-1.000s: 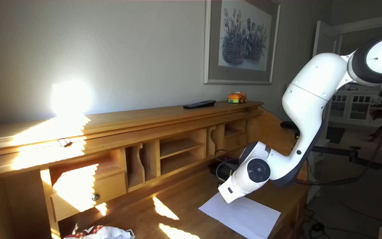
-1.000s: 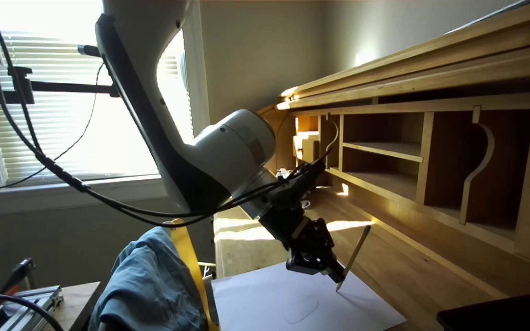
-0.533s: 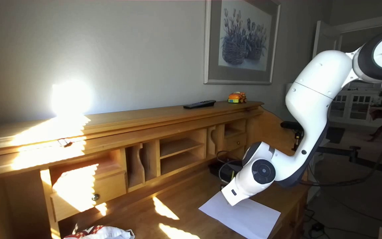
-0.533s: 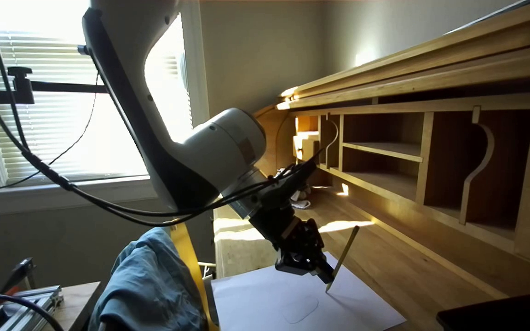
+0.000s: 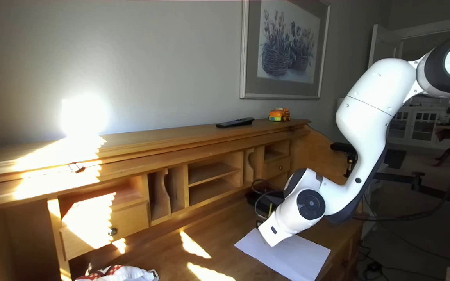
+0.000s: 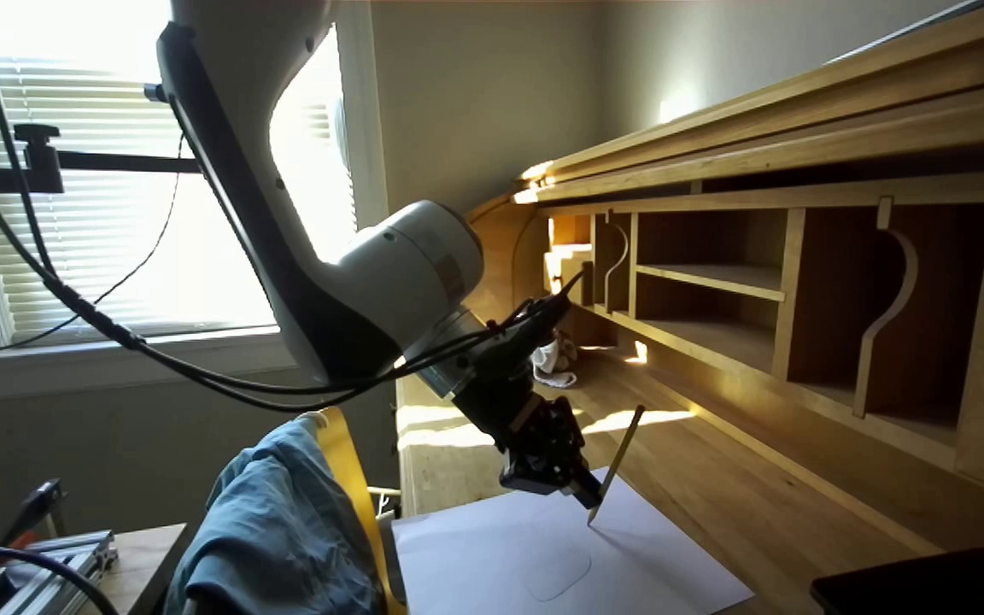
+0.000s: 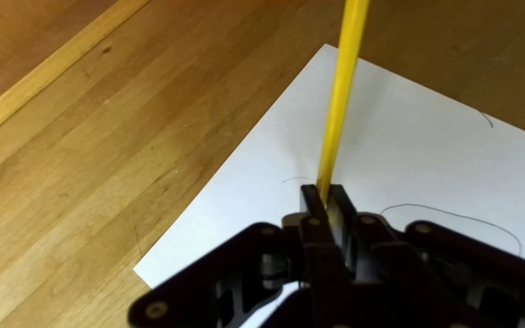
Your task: Use the pencil to draw on the piece of paper
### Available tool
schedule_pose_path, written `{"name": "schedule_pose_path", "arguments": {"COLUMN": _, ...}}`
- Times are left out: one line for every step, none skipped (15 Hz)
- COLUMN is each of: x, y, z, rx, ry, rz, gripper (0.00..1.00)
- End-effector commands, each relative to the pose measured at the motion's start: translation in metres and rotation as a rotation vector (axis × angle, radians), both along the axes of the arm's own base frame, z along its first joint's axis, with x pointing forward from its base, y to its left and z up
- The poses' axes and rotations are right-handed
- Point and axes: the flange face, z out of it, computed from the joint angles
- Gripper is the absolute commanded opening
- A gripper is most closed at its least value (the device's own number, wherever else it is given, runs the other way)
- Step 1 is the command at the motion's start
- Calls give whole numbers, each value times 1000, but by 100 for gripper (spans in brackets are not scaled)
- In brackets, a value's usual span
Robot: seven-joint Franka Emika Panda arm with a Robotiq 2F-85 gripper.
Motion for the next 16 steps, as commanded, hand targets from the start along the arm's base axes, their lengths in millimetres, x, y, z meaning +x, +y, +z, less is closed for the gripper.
{"name": "schedule_pose_path", "arguments": {"x": 4, "y": 8, "z": 0, "rx": -6, "ry": -9, "rz": 25, "gripper": 2}}
{"name": "schedule_pose_path", "arguments": {"x": 6, "y": 9, "z": 0, "rx": -4, "ry": -11, "rz": 25, "gripper": 2}}
{"name": "schedule_pose_path", "arguments": {"x": 8, "y": 9, "z": 0, "rx": -6, "ry": -14, "rz": 27, "gripper": 2}}
{"name": "schedule_pose_path", "arguments": {"x": 11, "y": 9, "z": 0, "rx": -7, "ry": -17, "rz": 26, "gripper": 2}}
{"name": "schedule_pose_path", "arguments": {"x": 12, "y": 9, "z": 0, "rx": -7, "ry": -18, "rz": 26, "gripper": 2}}
{"name": "schedule_pose_path", "arguments": {"x": 15, "y": 8, "z": -1, "rx": -8, "ry": -20, "rz": 24, "gripper": 2}}
{"name": "schedule_pose_path", "arguments": {"x": 17, "y": 7, "z": -1, "rx": -6, "ry": -21, "rz": 20, "gripper": 2}}
{"name": "schedule_pose_path", "arguments": {"x": 19, "y": 6, "z": -1, "rx": -7, "ry": -23, "rz": 16, "gripper": 2}}
{"name": "schedule_pose_path", "arguments": {"x": 20, "y": 5, "z": -2, "rx": -8, "ry": -24, "rz": 14, "gripper": 2}}
{"name": "schedule_pose_path", "arguments": {"x": 22, "y": 3, "z": -2, "rx": -11, "ry": -26, "rz": 11, "gripper": 2}}
{"name": "schedule_pose_path", "arguments": {"x": 24, "y": 1, "z": -3, "rx": -13, "ry": -27, "rz": 7, "gripper": 2}}
{"name": "schedule_pose_path", "arguments": {"x": 25, "y": 0, "z": -3, "rx": -14, "ry": -28, "rz": 2, "gripper": 2}}
{"name": "schedule_pose_path", "arguments": {"x": 27, "y": -3, "z": -4, "rx": -16, "ry": -30, "rz": -4, "gripper": 2}}
{"name": "schedule_pose_path", "arguments": {"x": 28, "y": -5, "z": -4, "rx": -17, "ry": -32, "rz": -8, "gripper": 2}}
{"name": "schedule_pose_path", "arguments": {"x": 30, "y": -7, "z": -5, "rx": -20, "ry": -33, "rz": -13, "gripper": 2}}
{"name": "schedule_pose_path", "arguments": {"x": 31, "y": -9, "z": -5, "rx": -23, "ry": -34, "rz": -18, "gripper": 2}}
